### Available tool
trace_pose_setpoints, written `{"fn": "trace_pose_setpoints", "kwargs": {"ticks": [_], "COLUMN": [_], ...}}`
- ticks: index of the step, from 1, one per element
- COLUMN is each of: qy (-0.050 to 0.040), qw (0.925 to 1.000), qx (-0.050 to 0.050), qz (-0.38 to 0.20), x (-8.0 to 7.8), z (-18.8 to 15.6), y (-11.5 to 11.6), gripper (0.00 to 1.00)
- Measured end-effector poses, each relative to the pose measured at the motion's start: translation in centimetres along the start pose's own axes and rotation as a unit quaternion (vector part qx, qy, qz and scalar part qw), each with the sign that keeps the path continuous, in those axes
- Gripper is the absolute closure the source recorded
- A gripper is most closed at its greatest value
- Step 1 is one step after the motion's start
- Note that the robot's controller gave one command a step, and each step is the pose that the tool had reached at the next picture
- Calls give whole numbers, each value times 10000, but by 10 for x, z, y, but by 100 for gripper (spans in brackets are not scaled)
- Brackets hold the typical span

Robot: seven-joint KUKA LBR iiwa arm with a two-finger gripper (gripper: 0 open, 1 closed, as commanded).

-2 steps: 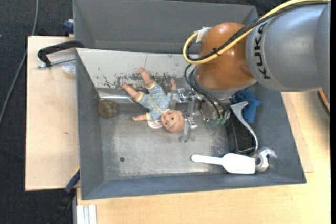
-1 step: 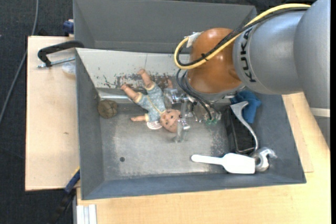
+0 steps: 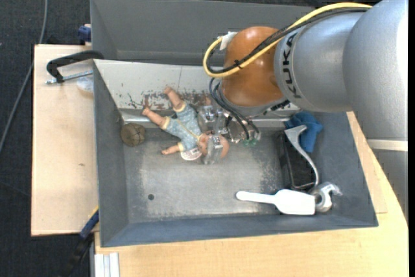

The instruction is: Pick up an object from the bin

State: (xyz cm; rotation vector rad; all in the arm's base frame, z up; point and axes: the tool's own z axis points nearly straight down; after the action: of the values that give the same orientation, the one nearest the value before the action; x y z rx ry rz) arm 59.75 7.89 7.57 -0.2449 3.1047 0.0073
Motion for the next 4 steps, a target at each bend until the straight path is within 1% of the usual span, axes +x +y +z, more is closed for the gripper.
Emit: {"fn": "trace_pose_setpoints", "kwargs": {"ticks": [4], "qy": [-1], "qw": [10000], "qx": [-3], "qz": [2], "x": [0], "z": [0], "y": [0], "gripper": [100]}}
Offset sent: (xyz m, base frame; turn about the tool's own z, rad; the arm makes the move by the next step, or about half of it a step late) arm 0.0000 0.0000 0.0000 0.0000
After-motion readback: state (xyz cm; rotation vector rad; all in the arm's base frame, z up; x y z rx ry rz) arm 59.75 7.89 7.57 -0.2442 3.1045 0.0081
